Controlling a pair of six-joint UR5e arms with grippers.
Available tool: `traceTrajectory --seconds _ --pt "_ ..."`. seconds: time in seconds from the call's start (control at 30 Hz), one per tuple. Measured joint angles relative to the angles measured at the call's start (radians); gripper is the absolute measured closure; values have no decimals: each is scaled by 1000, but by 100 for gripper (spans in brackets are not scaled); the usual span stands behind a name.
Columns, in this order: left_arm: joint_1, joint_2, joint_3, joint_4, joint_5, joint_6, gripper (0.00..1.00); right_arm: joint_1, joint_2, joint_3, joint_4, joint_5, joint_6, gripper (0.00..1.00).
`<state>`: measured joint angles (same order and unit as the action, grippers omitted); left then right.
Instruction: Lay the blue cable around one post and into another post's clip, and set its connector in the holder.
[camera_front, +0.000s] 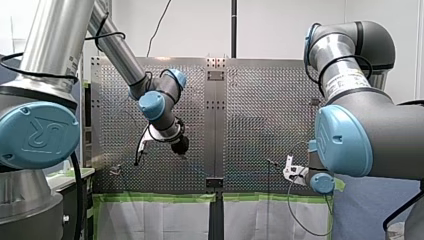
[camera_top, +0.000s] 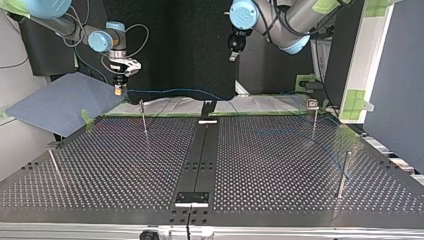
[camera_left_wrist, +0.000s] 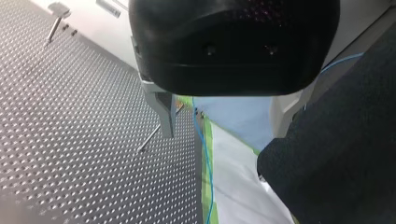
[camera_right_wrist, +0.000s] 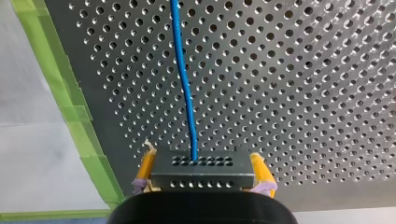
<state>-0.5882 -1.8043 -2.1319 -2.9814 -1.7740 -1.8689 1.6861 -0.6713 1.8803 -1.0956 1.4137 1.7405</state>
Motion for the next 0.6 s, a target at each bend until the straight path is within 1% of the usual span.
traceTrajectory --seconds 0.1,0.33,0.6 --pt "8 -23 9 23 20 -3 0 0 0 0 0 0 0 100" --pt "25 -85 59 84 75 -3 0 2 0 0 0 -1 -1 100" --pt "39 -147 101 147 87 5 0 2 0 -2 0 -1 -1 100"
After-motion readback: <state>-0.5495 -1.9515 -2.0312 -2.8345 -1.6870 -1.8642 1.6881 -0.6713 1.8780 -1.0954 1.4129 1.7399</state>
